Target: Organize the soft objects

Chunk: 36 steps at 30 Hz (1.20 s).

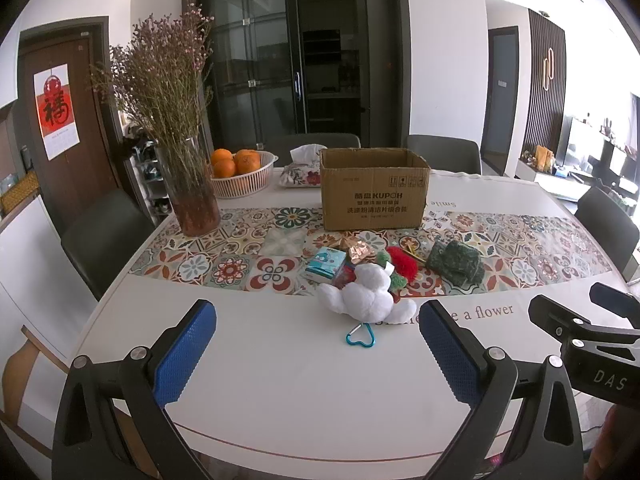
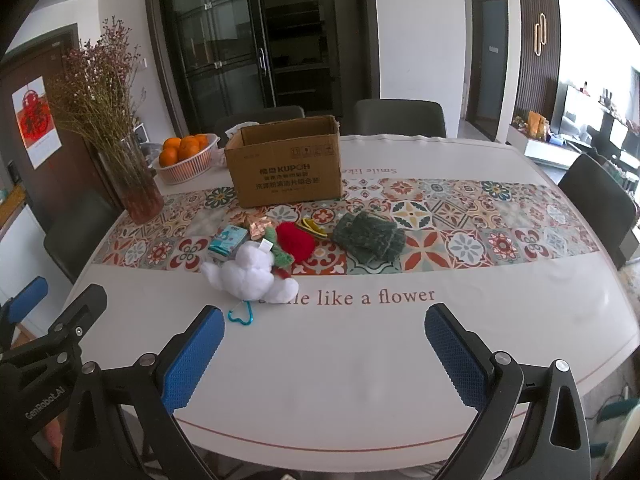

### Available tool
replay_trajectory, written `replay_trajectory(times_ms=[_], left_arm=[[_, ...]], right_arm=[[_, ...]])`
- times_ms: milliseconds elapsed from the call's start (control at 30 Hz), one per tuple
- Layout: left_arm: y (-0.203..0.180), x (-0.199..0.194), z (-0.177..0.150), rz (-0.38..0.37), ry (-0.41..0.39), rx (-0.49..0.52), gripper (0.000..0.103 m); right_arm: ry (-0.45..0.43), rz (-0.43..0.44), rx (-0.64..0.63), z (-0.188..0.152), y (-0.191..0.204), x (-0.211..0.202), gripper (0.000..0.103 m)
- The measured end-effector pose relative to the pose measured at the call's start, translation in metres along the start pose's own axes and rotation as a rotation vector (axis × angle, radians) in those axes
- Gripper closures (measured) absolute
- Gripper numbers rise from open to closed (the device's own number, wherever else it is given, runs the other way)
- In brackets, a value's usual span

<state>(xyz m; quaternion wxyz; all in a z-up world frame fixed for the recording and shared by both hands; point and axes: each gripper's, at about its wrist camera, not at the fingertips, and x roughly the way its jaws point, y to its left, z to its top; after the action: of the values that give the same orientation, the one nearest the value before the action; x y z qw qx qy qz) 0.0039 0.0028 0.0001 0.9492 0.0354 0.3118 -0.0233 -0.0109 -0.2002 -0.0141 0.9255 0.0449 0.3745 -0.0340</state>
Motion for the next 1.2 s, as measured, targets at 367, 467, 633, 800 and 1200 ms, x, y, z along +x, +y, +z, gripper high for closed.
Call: replay_trajectory(times_ms=[367, 467, 633, 800, 1200], left_arm=[[-0.0005, 0.0056, 0.0014, -0.001, 0.004, -0.001, 0.0], [-0.0003, 0.0055, 0.0012, -0.001, 0.005, -0.002, 0.0], [-0.0005, 0.0066, 0.0012, -0.002, 0.006, -0.001, 0.0], [-0.0016, 0.0075, 0.0005, -0.006, 0.009, 0.0, 0.0], [-0.0028, 0.0072, 0.0, -0.006, 0.01, 0.001, 0.0]], right_arm=[[0.001, -0.001, 0.001, 0.0019, 0.0003, 0.0021, 0.001], [0.001, -0.001, 0.0, 0.0022, -0.0002, 0.0025, 0.001], [0.001, -0.001, 0.0, 0.0026, -0.0016, 0.0018, 0.001], [0.004, -0.002, 0.001, 0.0029, 0.0001, 0.0051, 0.001], [0.004, -0.001, 0.0, 0.0022, -0.0004, 0.007, 0.001]])
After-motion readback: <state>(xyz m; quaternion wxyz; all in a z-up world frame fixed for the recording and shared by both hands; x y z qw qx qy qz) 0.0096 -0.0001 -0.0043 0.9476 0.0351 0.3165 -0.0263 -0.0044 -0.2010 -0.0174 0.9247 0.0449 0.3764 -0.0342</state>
